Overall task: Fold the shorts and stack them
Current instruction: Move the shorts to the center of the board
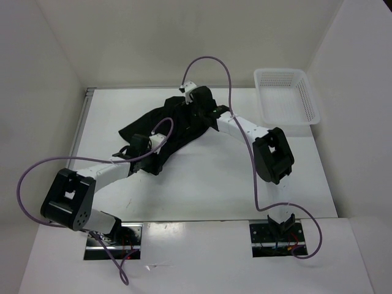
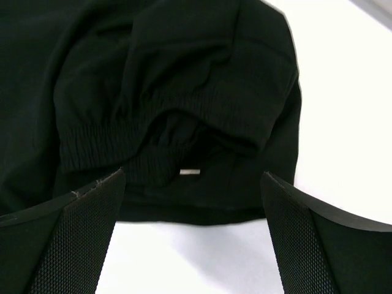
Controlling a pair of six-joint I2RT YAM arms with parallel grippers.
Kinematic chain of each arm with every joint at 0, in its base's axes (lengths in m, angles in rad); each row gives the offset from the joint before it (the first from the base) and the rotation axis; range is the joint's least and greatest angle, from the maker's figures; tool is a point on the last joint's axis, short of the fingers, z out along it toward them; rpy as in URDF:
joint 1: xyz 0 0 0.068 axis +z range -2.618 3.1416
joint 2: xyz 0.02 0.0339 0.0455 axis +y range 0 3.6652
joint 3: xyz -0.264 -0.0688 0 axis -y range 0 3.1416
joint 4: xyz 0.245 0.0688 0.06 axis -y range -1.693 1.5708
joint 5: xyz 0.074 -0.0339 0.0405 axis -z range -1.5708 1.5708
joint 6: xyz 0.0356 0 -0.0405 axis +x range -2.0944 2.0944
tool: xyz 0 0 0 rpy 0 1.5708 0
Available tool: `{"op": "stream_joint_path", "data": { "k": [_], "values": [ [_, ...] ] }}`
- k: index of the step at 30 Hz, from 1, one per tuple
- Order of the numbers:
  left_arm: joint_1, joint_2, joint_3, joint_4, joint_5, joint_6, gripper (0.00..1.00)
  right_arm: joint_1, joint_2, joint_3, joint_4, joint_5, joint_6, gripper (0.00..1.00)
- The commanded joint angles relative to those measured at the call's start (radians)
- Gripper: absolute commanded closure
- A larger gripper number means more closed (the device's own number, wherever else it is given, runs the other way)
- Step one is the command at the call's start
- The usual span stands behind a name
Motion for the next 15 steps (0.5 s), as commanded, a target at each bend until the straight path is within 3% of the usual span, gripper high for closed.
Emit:
{"op": "stream_joint_path", "data": {
  "k": [1, 2, 5, 12, 13, 14, 15],
  "values": [
    [0.001, 0.029, -0.012, 0.156, -0.064, 0.006, 0.35, -0.002, 0.027, 0.095, 0.069, 0.019, -0.002, 0.05],
    [0.001, 0.030, -0.012, 0.156, -0.075, 0.006, 0.50, -0.002, 0.039, 0.106, 0.069, 0.019, -0.002, 0.05],
    [0.001, 0.049, -0.012, 0.156, -0.032, 0.006, 0.52, -0.002, 0.048, 0.106, 0.069, 0.019, 0.008, 0.05],
    [0.001, 0.068, -0.001, 0.167, 0.031, 0.006, 0.75, -0.002, 0.049, 0.097, 0.060, -0.002, 0.009, 0.04],
    [0.001, 0.077, 0.008, 0.155, 0.042, 0.006, 0.92, -0.002, 0.049, 0.097, 0.060, -0.002, -0.004, 0.04],
    [0.001, 0.077, 0.022, 0.123, 0.042, 0.006, 1.00, -0.002, 0.049, 0.097, 0.060, -0.013, -0.004, 0.04],
    [0.001, 0.062, 0.032, 0.100, 0.042, 0.006, 1.00, -0.002, 0.058, 0.107, 0.060, -0.013, -0.014, 0.04]
  ]
}}
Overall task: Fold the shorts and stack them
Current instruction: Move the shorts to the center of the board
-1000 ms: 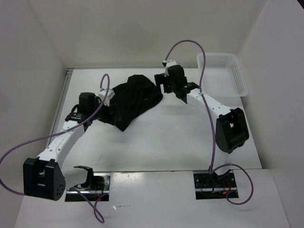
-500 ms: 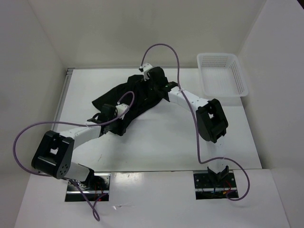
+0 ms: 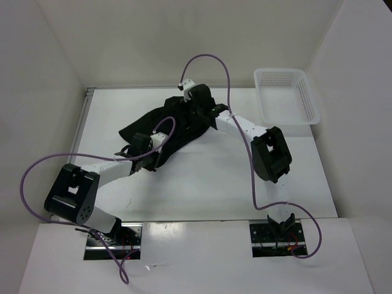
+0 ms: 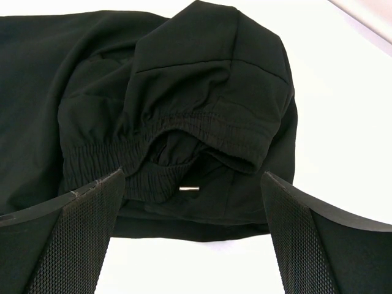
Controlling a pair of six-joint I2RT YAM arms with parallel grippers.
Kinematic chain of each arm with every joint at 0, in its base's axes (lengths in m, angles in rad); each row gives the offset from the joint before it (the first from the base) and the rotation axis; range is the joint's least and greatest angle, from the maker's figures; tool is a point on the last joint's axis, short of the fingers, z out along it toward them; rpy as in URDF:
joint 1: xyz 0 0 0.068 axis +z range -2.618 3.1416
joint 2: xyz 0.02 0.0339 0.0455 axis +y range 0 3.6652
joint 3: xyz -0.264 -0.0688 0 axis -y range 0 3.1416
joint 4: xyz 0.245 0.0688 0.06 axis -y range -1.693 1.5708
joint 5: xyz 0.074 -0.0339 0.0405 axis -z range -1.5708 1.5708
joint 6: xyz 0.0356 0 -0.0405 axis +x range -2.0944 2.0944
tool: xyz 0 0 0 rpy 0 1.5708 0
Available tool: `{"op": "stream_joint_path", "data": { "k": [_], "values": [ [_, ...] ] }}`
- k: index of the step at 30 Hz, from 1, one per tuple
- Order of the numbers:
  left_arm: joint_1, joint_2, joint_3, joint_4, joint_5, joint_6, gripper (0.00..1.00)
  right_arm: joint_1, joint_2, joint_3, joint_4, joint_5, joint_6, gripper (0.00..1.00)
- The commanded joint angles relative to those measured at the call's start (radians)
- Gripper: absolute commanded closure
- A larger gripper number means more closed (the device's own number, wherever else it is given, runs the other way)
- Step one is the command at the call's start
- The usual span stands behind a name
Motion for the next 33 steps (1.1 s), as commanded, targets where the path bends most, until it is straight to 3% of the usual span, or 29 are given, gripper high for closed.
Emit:
{"op": "stream_joint_path", "data": {
  "k": [1, 5, 9, 17, 26, 33],
  "values": [
    [0.001, -0.011, 0.052, -0.076, 0.046, 0.004, 1.00, 0.007, 0.030, 0.046, 0.029, -0.023, -0.047, 0.04],
    [0.067, -0.090, 0.127, -0.221, 0.067, 0.004, 1.00, 0.040, 0.065, 0.074, 0.029, 0.060, -0.134, 0.04],
    [0.147, -0.147, 0.147, -0.349, 0.121, 0.004, 1.00, 0.074, 0.102, 0.117, 0.003, -0.009, -0.144, 0.04],
    [0.176, -0.182, 0.147, -0.405, 0.190, 0.004, 1.00, 0.182, 0.179, 0.195, -0.078, -0.043, -0.230, 0.04],
    [0.176, -0.220, 0.127, -0.431, 0.212, 0.004, 1.00, 0.202, 0.225, 0.189, -0.047, 0.035, -0.148, 0.24],
    [0.176, -0.220, 0.118, -0.420, 0.212, 0.004, 1.00, 0.202, 0.280, 0.223, -0.056, 0.028, -0.128, 0.26]
  ]
}}
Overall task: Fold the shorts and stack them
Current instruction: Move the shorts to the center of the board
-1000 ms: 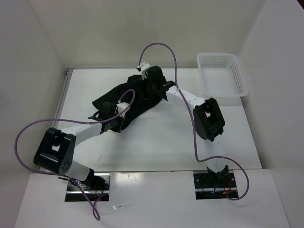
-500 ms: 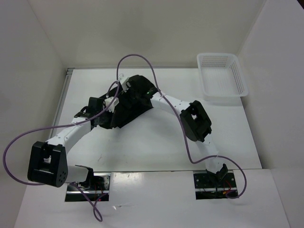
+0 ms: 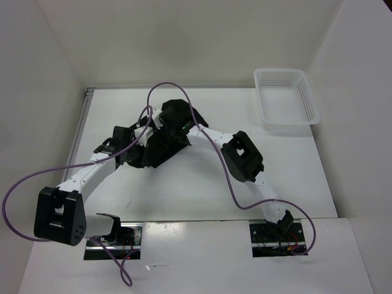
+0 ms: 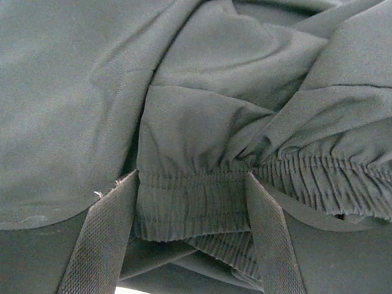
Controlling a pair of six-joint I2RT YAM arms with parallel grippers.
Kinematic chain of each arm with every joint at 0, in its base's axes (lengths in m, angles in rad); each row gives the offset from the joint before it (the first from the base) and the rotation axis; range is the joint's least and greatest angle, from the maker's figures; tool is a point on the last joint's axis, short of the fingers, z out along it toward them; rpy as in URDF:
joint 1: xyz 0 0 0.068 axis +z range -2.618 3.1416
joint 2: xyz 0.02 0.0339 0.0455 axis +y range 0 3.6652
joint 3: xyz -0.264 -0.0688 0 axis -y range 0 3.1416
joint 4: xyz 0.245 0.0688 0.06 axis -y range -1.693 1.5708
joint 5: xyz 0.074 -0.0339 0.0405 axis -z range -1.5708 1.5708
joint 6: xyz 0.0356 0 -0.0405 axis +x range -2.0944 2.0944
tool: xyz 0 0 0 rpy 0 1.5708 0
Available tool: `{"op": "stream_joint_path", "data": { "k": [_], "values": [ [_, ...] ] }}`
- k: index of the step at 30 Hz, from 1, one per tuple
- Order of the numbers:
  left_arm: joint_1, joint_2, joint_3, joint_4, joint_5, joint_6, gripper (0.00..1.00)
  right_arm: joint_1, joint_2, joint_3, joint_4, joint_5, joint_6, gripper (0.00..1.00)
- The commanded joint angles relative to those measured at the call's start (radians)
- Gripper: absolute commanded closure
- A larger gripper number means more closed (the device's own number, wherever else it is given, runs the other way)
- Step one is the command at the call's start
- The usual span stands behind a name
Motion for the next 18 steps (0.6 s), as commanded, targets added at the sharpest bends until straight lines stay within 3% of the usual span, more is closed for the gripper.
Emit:
{"op": "stream_joint_path", "data": {
  "k": [1, 4, 7, 8, 11, 18],
  "values": [
    [0.005, -0.024, -0.009, 0.009, 0.029, 0.004, 1.00, 0.006, 0.006, 0.045, 0.006, -0.005, 0.029, 0.26],
    [0.005, -0.024, -0.009, 0.009, 0.029, 0.004, 1.00, 0.006, 0.006, 0.019, -0.004, -0.029, 0.029, 0.28],
    [0.005, -0.024, -0.018, 0.009, 0.040, 0.004, 1.00, 0.006, 0.006, 0.010, 0.006, -0.029, 0.055, 0.54],
    [0.005, -0.024, -0.018, 0.009, 0.040, 0.004, 1.00, 0.006, 0.006, 0.010, 0.006, 0.001, 0.067, 0.76],
    [0.015, -0.024, -0.018, 0.018, 0.006, 0.004, 1.00, 0.006, -0.005, 0.020, 0.050, 0.094, 0.068, 0.99],
    [0.195, -0.035, 0.075, 0.139, -0.132, 0.004, 1.00, -0.074, -0.183, 0.031, 0.085, 0.202, -0.009, 1.00]
  ]
}}
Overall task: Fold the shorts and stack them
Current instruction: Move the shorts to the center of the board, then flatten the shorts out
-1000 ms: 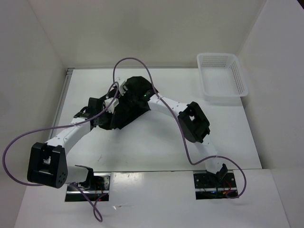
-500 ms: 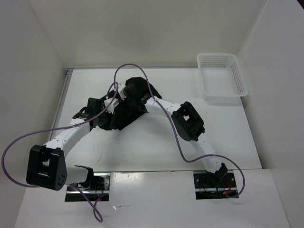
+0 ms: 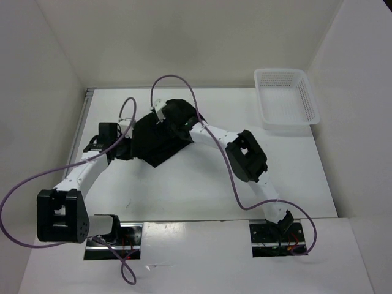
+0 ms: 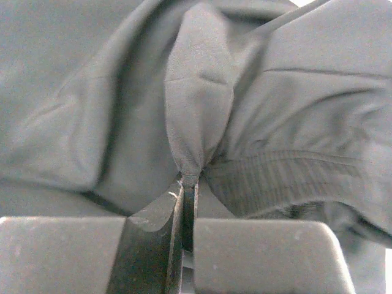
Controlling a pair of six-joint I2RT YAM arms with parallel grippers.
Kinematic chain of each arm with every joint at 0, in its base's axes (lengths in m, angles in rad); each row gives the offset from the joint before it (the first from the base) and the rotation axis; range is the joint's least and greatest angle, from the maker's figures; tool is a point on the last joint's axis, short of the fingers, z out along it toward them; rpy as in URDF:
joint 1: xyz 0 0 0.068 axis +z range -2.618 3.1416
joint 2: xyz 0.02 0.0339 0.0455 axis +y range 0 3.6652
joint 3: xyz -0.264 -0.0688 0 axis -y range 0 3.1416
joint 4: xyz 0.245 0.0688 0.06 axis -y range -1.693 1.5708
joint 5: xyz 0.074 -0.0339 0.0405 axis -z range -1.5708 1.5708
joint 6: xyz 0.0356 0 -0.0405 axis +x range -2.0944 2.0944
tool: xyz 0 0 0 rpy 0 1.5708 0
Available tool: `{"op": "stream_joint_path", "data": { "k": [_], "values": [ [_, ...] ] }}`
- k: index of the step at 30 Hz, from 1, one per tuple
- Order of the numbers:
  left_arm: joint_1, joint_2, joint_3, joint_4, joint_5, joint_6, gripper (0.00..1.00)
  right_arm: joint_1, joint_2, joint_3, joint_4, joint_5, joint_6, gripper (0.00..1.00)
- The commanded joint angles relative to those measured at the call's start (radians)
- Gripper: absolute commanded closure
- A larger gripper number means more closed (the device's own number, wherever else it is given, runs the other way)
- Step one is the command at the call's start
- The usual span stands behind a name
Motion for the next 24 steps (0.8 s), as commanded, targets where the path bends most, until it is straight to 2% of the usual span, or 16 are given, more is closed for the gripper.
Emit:
{"op": "stream_joint_path", "data": {
  "k": [1, 4, 9, 12, 17, 20, 24],
  "values": [
    [0.101, -0.034, 0.092, 0.095, -0.091, 0.004, 1.00, -0.081, -0.194, 0.031, 0.069, 0.096, -0.075, 1.00],
    [0.165, -0.054, 0.163, 0.124, -0.146, 0.004, 1.00, -0.156, -0.310, 0.022, 0.050, 0.091, -0.120, 1.00],
    [0.231, -0.102, 0.233, 0.155, -0.191, 0.004, 1.00, -0.265, -0.519, -0.068, -0.023, 0.040, -0.289, 1.00],
    [0.279, -0.130, 0.287, 0.176, -0.201, 0.004, 1.00, -0.265, -0.640, -0.206, -0.011, 0.106, -0.407, 1.00],
    [0.308, -0.220, 0.353, 0.185, -0.211, 0.004, 1.00, -0.276, -0.818, -0.302, 0.000, 0.154, -0.474, 1.00],
    [0.317, -0.267, 0.411, 0.208, -0.220, 0.004, 1.00, -0.276, -0.938, -0.322, -0.023, 0.132, -0.508, 1.00],
    [0.355, -0.301, 0.547, 0.231, -0.211, 0.004, 1.00, -0.276, -1.045, -0.235, -0.075, 0.077, -0.540, 1.00]
  ]
}}
